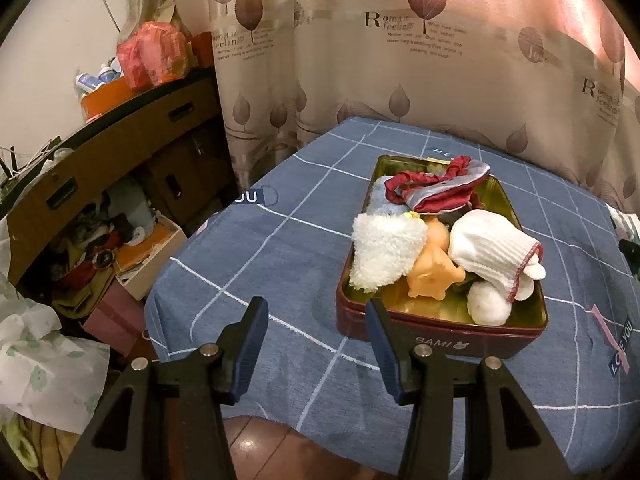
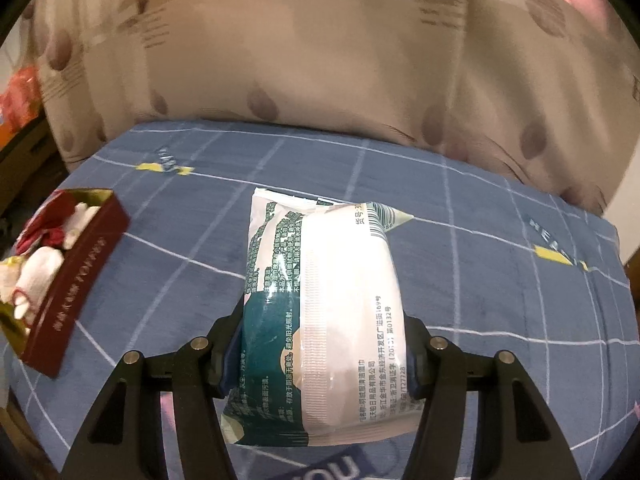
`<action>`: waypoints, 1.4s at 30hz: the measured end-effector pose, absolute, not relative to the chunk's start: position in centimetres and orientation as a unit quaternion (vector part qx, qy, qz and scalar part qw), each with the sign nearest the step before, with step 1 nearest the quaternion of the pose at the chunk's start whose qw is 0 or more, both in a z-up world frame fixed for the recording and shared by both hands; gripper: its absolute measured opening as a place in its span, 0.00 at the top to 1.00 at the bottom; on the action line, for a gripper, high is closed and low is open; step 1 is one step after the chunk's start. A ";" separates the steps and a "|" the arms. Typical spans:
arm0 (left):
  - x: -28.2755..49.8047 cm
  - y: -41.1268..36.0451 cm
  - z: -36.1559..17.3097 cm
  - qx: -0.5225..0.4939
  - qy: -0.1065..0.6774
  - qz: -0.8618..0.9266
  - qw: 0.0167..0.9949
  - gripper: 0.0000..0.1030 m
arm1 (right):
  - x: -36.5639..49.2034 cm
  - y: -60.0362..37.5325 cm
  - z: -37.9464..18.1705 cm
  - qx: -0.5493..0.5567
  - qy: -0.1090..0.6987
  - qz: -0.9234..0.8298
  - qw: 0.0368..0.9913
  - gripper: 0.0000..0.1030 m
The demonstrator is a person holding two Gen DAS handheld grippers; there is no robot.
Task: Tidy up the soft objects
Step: 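Lift the left gripper away from the tin, then carry the wrapped packet over the tin and lower it onto the items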
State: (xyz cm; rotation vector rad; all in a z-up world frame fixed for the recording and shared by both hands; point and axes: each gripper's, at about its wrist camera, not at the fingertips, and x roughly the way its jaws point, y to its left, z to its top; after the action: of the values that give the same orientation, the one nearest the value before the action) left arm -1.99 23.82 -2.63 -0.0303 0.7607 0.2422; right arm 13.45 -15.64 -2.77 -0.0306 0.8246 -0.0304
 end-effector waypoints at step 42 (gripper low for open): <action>-1.9 26.5 -2.4 -0.051 0.381 0.144 0.912 0.49 | 12.6 5.4 0.8 -0.070 0.383 0.193 0.901 0.44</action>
State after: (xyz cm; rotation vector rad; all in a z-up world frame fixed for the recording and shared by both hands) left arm -1.86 26.53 -2.41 -0.1046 0.7854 0.2961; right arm 12.57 5.37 0.83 -0.1451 0.7926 0.4001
